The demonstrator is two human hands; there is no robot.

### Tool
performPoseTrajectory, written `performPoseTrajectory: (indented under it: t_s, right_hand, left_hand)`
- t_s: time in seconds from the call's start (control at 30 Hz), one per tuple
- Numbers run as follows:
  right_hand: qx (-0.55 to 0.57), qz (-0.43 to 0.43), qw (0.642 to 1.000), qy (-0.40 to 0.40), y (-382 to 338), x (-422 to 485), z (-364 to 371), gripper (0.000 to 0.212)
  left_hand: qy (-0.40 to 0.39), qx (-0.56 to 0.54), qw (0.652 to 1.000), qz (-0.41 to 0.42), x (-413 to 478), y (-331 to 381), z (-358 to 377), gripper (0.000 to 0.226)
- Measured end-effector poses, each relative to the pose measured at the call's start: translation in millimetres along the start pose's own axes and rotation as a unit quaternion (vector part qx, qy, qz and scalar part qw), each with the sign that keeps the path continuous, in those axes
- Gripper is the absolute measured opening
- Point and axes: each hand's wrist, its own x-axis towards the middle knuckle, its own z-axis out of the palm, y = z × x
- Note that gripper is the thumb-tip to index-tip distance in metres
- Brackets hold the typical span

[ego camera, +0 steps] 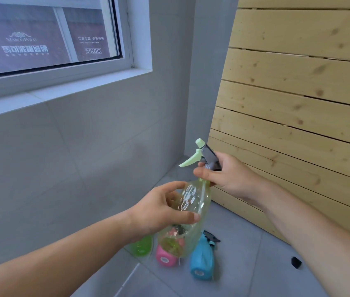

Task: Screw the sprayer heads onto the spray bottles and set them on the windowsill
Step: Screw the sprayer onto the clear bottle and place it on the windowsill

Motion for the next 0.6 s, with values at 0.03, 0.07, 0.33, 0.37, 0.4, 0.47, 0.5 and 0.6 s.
performPoseTrajectory:
  t_s: [0.03,0.07,0.33,0.37,0.4,0.47,0.5,0.6]
  right_hand:
    - [-0.020,0.001,1.000,0.021,0,2,5,0.036]
    - [-0.010,0.008,1.000,0.022,-1,3,6,0.036]
    - [-0.008,-0.003,0.999,0.031,1,8,2,0.029]
    - [0.006,-0.003,1.000,0.023,1,9,1,0.031]
    - [0.039,0.003,0.999,-0.002,0,9,-4,0.032]
    - [0.093,0.014,0.995,-0.043,-1,8,-14,0.033]
    - [0.100,0.012,0.994,-0.045,0,7,-18,0.035]
    - [0.089,0.004,0.996,-0.006,6,7,-14,0.048]
  left_hand:
    - [-0.001,-0.002,1.000,-0.002,0,0,1,0.050]
    - [0.000,-0.008,1.000,-0.003,0,0,2,0.050]
    - [-0.002,-0.020,1.000,0.002,9,-6,1,0.056]
    - [-0.004,-0.019,1.000,0.003,10,-6,1,0.057]
    - [-0.003,-0.019,1.000,0.006,11,-5,1,0.057]
    - [0.000,-0.022,1.000,0.015,12,-4,0,0.054]
    - [0.000,-0.022,1.000,0.017,12,-4,0,0.052]
    - [0.000,-0.024,1.000,0.013,12,-6,3,0.056]
